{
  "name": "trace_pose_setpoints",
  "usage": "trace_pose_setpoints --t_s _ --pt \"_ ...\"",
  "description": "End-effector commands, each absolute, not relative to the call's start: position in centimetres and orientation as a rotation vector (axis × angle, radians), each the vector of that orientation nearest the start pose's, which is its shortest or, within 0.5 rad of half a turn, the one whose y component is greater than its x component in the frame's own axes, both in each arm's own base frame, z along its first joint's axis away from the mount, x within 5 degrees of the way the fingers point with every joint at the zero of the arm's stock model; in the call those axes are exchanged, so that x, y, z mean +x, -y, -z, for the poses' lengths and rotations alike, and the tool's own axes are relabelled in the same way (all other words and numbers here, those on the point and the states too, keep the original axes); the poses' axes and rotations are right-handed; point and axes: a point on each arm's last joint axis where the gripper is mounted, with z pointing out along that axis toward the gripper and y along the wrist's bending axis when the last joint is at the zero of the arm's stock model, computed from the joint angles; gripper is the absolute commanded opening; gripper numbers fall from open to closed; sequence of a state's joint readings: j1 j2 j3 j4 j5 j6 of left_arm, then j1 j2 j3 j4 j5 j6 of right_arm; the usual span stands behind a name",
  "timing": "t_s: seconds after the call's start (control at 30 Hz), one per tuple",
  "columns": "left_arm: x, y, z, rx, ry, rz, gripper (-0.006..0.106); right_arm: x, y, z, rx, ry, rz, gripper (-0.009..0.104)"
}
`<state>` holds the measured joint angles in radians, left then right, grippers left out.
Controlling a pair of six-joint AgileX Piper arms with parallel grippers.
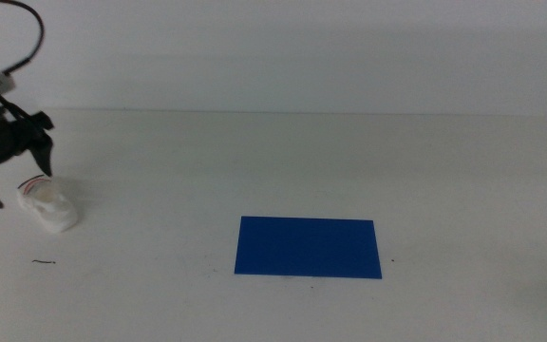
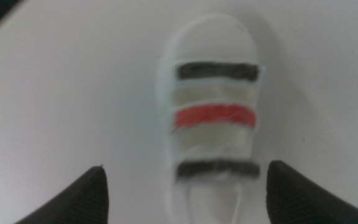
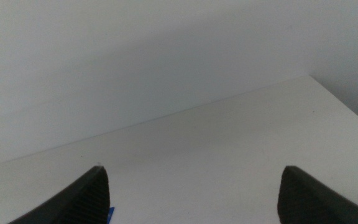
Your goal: Use one arm to grab the shoe from the table and place it on the mat.
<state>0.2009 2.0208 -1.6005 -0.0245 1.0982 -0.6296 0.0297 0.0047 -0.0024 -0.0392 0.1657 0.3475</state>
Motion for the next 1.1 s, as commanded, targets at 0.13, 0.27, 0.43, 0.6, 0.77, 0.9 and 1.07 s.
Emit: trace_pose_setpoints --t_s 0.13,0.27,0.43,0.6,0.77,0.9,1.07 --pt "42.3 -7.3 -18.5 -1.218 -2.727 0.101 0.083 5.6 -0.1 -19.9 0.223 -1.631 -0.244 0.079" --pt "42.6 -7.0 -17.5 -1.214 -2.741 0.089 0.081 5.6 -0.1 -19.9 0.223 -1.631 -0.244 0.079" --pt "42.3 -7.0 -17.2 -1.276 -2.757 0.072 0.052 5.6 -0.1 -19.9 0.223 -1.631 -0.244 0.079" --pt "41.7 -5.5 -18.9 -1.264 -2.787 0.081 0.014 5.6 -0.1 -19.9 0.223 -1.631 -0.244 0.079" --pt "41.5 1.0 -22.6 -1.152 -2.826 0.036 -0.002 5.6 -0.1 -19.9 0.223 -1.631 -0.244 0.079" --pt "41.7 9.4 -25.1 -0.946 -2.793 0.076 -0.002 5.6 -0.1 -19.9 0.223 -1.631 -0.244 0.079" --pt "38.4 19.7 -25.4 -0.904 -2.789 0.128 -0.002 5.6 -0.1 -19.9 0.223 -1.631 -0.244 0.079"
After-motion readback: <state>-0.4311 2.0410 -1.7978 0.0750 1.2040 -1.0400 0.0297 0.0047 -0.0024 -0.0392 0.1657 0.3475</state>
